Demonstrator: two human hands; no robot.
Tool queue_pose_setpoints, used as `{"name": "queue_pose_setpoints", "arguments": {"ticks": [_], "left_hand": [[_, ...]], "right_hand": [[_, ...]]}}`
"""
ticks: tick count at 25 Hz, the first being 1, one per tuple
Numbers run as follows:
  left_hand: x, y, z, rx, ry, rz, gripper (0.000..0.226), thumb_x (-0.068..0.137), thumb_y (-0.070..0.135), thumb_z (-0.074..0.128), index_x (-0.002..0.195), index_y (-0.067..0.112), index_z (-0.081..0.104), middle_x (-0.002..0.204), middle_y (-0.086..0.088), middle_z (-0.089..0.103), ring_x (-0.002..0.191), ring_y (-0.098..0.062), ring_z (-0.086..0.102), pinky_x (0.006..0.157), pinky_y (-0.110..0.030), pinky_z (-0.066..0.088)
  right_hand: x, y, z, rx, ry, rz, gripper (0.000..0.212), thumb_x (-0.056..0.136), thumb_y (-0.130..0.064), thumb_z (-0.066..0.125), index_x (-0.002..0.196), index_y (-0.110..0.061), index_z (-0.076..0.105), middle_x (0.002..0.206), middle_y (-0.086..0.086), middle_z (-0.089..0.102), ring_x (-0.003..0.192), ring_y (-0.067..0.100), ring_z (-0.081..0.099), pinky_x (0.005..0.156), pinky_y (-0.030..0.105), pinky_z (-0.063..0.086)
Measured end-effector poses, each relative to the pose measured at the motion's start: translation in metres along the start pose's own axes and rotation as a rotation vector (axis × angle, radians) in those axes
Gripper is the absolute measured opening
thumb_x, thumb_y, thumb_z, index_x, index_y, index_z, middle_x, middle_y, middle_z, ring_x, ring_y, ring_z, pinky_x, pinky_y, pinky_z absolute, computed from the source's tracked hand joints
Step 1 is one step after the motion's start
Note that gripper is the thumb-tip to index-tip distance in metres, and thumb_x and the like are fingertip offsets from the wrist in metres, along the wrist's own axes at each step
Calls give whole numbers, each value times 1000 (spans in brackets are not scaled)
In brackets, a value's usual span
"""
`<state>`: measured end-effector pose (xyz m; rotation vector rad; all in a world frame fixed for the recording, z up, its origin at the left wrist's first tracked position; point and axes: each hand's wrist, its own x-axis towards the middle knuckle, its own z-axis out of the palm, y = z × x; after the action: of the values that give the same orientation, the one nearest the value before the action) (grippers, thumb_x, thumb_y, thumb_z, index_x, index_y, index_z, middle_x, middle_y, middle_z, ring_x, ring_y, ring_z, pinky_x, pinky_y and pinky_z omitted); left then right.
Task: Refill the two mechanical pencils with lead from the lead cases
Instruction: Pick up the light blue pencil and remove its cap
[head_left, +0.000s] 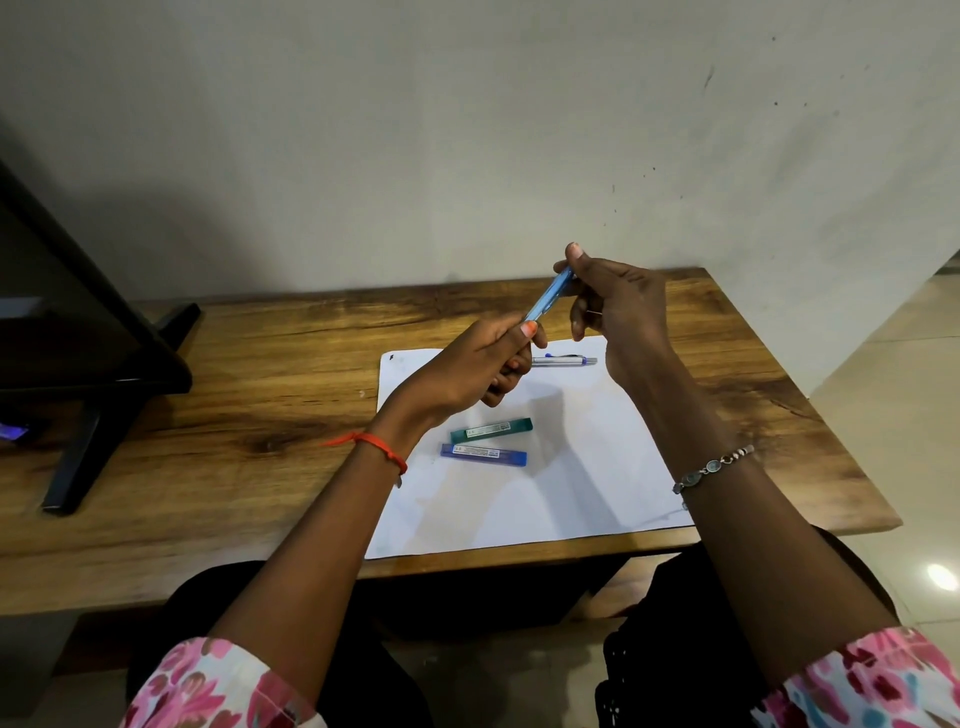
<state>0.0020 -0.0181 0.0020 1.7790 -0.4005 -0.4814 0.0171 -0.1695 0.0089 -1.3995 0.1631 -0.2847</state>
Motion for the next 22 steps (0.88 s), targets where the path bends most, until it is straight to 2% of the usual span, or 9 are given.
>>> {"name": "queue_pose_setpoints", "arguments": {"ticks": [3, 5, 8, 11, 15, 19, 22], "left_hand": [[0, 0, 1, 0, -5, -6, 24, 99, 27, 31, 87, 14, 48, 62, 4, 29, 44, -3, 24, 42, -15, 21], [-2, -1, 2, 1, -29, -19, 25, 99, 27, 31, 85, 16, 49, 62, 5, 28, 44, -3, 23, 42, -14, 20], [-6, -3, 3, -2, -44, -34, 27, 99, 27, 31, 83, 18, 49, 63, 5, 28, 44, -3, 21, 42, -15, 17], [-6, -4, 1, -2, -29, -32, 27, 99, 27, 31, 81, 19, 49, 63, 5, 27, 45, -4, 20, 44, -17, 15], [-6, -3, 0, 5, -12, -46, 26, 99, 27, 32, 82, 18, 49, 63, 4, 28, 44, -4, 22, 43, -16, 16], [-5, -4, -1, 27, 3, -54, 27, 99, 28, 32, 82, 17, 50, 63, 4, 29, 46, -5, 22, 43, -16, 18], [-5, -4, -1, 26, -6, -61, 27, 99, 28, 32, 82, 17, 50, 63, 4, 29, 45, -5, 22, 42, -15, 18]], "right_hand": [[-1, 2, 2, 2, 43, -5, 23, 87, -24, 63, 77, -4, 70, 58, 3, 65, 26, 12, 35, 37, 21, 31], [3, 1, -3, 30, 112, 6, 24, 89, -25, 60, 74, -6, 68, 47, -2, 61, 24, 11, 33, 36, 21, 27], [13, -8, -17, 71, 133, 109, 24, 90, -28, 58, 75, -9, 64, 50, 1, 64, 29, 13, 42, 37, 19, 29], [16, -9, -23, 145, 7, 247, 21, 91, -19, 52, 76, -7, 60, 55, 3, 67, 44, 14, 59, 39, 17, 38], [14, -14, -22, 227, -178, 375, 19, 90, -12, 49, 76, -4, 59, 54, 3, 63, 48, 11, 54, 40, 16, 38], [13, -16, -24, 116, -312, 328, 14, 88, -13, 58, 78, -4, 63, 60, 2, 59, 49, 8, 50, 42, 15, 38], [16, -12, -25, 34, -285, 259, 11, 86, -6, 59, 78, -1, 66, 59, 2, 57, 49, 8, 50, 43, 15, 39]]}}
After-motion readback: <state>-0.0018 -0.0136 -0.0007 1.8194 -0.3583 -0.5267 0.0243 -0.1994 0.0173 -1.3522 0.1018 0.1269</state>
